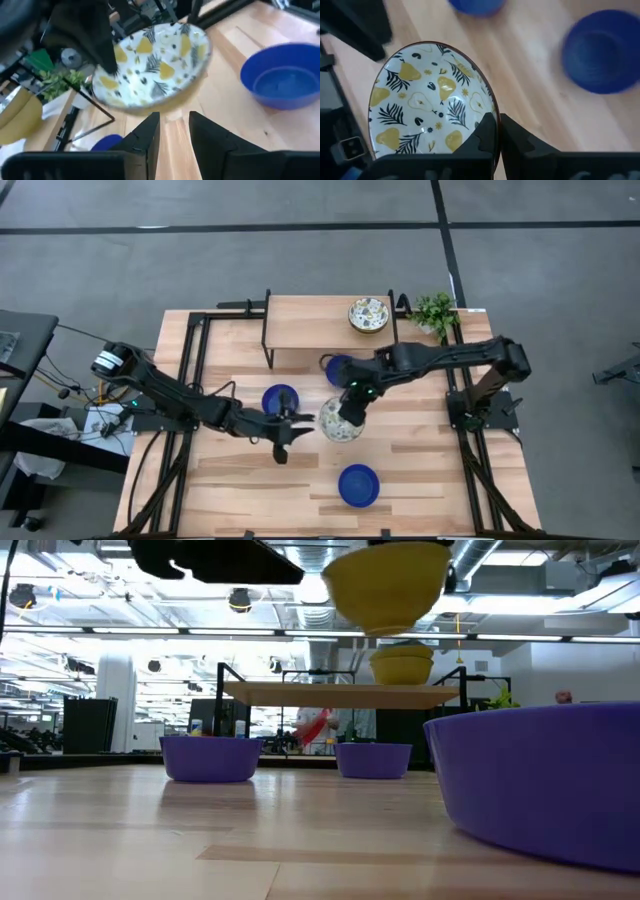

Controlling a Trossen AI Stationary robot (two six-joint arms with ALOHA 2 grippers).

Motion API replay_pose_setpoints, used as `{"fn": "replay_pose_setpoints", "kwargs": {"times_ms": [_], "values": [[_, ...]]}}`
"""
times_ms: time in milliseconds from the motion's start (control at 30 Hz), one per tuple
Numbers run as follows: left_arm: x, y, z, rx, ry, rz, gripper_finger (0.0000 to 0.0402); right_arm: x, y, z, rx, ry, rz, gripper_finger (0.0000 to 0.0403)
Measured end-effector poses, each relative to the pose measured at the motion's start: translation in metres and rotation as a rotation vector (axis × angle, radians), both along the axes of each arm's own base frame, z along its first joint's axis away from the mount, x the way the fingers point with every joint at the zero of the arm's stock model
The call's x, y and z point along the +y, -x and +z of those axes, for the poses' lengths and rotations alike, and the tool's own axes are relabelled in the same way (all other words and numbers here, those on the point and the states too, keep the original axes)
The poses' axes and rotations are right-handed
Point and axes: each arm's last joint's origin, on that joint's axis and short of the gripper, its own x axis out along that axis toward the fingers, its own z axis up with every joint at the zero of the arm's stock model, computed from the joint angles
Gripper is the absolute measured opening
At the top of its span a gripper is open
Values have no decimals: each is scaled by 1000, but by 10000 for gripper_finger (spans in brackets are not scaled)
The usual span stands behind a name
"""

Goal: Pick & Place Mini bowls
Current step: Stack the yellow patterned bowl on the yellow patterned bowl on the shelf

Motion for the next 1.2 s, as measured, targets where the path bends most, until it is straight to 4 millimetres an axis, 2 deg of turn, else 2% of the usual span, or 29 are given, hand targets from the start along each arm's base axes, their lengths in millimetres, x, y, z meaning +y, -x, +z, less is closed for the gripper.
{"fn": "replay_pose_setpoints", "kwargs": {"times_ms": [267, 367, 567, 867, 1200], "values": [[16, 38, -6, -34, 163, -63, 104, -12, 43, 44, -109, 96, -98, 0], [24, 50, -12, -45, 214, -57, 104, -25, 60, 61, -167, 114, -157, 0], [40, 62, -24, -91, 284, -3, 104, -67, 93, 83, -244, 118, -324, 0], [57, 62, -34, -99, 328, 43, 104, -129, 118, 88, -261, 112, -486, 0], [66, 59, -34, -92, 401, 12, 104, -188, 121, 84, -286, 87, -569, 0]]}}
